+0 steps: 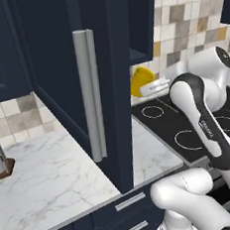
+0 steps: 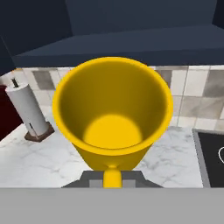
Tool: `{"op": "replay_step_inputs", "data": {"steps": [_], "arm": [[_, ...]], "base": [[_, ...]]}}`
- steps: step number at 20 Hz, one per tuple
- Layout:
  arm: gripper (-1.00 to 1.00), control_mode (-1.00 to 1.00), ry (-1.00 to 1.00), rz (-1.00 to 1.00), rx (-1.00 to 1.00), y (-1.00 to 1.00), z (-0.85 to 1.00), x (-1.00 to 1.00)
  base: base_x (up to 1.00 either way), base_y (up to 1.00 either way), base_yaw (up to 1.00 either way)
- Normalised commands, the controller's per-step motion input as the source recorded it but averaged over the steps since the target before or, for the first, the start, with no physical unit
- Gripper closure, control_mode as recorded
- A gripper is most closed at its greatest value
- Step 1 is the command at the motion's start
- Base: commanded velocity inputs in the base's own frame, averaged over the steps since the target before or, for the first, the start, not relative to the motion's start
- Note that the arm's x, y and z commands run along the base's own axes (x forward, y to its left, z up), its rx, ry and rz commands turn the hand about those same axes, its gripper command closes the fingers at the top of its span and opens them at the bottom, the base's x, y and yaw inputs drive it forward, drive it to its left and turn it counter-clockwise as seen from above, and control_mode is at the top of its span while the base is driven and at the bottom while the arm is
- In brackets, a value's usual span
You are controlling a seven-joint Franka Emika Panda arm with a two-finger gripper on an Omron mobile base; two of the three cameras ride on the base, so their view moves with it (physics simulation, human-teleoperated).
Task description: Move the mug from next to the sink to the open cabinet. Then, move the bowl with the pear to the fridge to clear the area for faucet cleaning.
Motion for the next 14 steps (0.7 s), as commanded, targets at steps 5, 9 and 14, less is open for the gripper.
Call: {"op": "replay_step_inputs", "data": {"steps": [5,9,14], "arm": [[1.0,-1.0,-0.16,-0.01,0.0,0.26,0.79,0.52],[1.0,-1.0,-0.02,-0.16,0.0,0.57,0.45,0.74],[1.0,-1.0,0.03,-0.15,-0.01,0.51,0.39,0.64]], "base": [[0.0,0.0,0.0],[0.0,0.0,0.0],[0.0,0.0,0.0]]}}
